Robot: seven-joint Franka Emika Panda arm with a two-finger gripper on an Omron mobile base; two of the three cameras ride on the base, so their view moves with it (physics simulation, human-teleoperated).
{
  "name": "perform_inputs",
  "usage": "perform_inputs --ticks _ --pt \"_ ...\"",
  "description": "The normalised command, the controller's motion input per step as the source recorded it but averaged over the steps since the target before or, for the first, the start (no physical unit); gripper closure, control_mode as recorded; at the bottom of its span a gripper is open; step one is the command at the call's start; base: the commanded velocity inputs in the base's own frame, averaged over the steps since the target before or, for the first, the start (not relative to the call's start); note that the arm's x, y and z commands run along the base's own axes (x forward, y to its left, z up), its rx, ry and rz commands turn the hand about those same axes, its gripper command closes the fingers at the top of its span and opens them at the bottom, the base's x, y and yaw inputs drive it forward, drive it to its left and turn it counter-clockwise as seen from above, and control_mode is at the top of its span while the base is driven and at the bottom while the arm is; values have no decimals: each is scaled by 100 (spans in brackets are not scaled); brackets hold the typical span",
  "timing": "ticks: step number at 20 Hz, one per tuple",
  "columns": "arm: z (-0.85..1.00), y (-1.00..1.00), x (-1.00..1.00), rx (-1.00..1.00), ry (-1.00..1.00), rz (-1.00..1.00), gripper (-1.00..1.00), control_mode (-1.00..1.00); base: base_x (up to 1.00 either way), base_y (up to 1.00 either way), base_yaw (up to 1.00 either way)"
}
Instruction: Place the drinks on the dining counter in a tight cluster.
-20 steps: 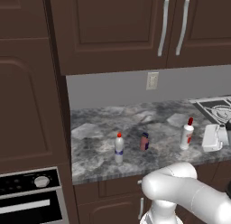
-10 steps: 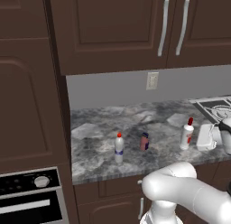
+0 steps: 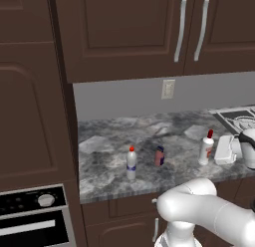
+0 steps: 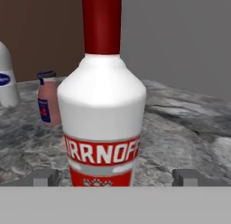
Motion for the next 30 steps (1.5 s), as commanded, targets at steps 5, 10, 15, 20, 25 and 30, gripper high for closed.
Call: perform_inputs --ticks 5,10,15,20,25,30 --pt "-2 6 4 0 0 0 -100 -100 0 0 0" --pt "-5 7 0 0 0 0 -100 -100 0 0 0" --pt "-4 4 0 0 1 0 -100 -100 0 0 0" --pt "-4 2 0 0 2 0 -100 -100 0 0 0" --pt "0 4 0 0 0 0 -100 -100 0 0 0" --pt "0 2 4 0 0 0 -100 -100 0 0 0"
